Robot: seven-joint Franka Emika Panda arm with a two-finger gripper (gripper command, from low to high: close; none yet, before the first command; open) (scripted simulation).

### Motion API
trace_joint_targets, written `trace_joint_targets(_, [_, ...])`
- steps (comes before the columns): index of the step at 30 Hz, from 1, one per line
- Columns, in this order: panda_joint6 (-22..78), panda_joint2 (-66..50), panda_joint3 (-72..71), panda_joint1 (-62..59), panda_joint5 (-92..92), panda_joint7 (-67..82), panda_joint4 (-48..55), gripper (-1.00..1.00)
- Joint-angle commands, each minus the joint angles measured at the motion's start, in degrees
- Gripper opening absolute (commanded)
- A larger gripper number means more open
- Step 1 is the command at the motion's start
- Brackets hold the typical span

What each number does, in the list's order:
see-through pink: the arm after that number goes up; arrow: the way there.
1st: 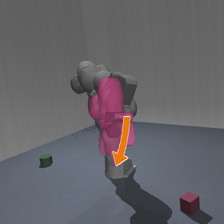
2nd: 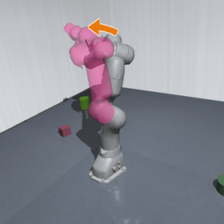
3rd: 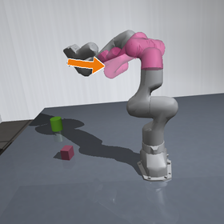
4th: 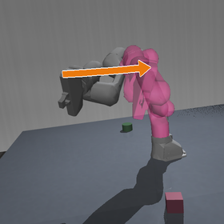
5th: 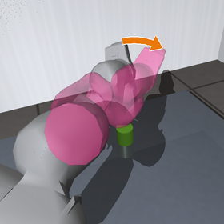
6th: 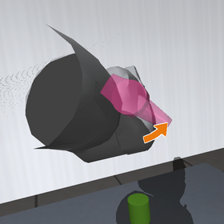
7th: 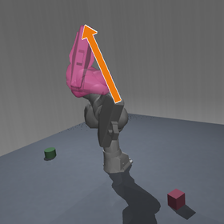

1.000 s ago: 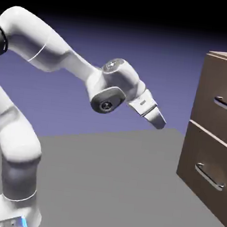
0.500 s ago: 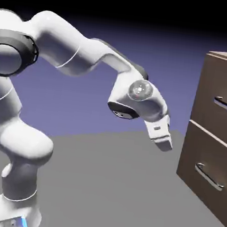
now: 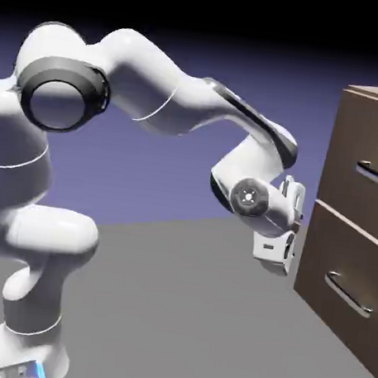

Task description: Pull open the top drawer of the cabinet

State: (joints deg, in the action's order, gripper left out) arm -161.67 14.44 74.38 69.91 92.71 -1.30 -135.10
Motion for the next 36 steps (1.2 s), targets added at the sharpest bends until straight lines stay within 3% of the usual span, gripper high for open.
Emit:
trace_joint_targets(1, [0.33,-0.49,2.0,1.86,2.5,1.11,0.7,0.0])
trace_joint_targets(28, [9.17,-13.55,55.32,51.49,68.96,30.61,19.27,0.0])
trace_joint_targets(35, [4.47,-1.37,59.32,58.89,72.65,42.22,31.14,0.0])
trace_joint_targets(36, [4.47,-1.37,59.32,58.89,72.65,42.22,31.14,-1.0])
